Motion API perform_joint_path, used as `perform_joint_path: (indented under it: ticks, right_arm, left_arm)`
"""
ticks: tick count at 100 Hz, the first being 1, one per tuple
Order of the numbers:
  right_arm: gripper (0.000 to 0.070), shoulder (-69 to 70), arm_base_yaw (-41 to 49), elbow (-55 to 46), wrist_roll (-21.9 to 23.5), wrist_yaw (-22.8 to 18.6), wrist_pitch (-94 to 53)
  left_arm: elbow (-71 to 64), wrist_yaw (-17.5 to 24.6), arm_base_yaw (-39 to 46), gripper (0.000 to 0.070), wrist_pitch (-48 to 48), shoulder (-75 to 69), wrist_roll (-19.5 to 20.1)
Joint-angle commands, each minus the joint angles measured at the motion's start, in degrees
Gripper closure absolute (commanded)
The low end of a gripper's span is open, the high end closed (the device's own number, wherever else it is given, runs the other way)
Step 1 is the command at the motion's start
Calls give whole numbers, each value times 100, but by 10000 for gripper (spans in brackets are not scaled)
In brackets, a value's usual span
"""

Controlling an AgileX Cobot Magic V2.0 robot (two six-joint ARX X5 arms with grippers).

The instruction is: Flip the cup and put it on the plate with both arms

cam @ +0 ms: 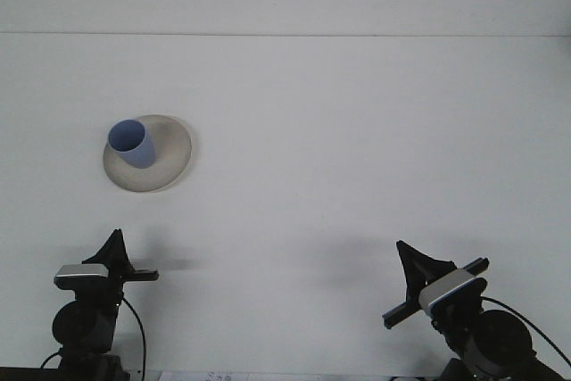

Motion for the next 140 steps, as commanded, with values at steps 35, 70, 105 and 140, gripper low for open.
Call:
perform_joint_path:
  ticks: [35, 70, 105, 140]
  right_arm:
    - [693, 11, 61, 44, 46, 2, 52]
    - [693, -623, -3292, -905, -286, -1781, 815]
    - [693, -1641, -5195, -2898, -74, -2559, 1628]
    - [693, -1707, -5195, -3254, 85, -2522, 2002]
  left_arm:
    - [-111, -24, 2, 684, 61, -9, -42]
    - [-111, -24, 2, 684, 61, -9, -42]
    - [-111, -24, 2, 684, 61, -9, -42]
    - [-111, -24, 2, 684, 63, -9, -42]
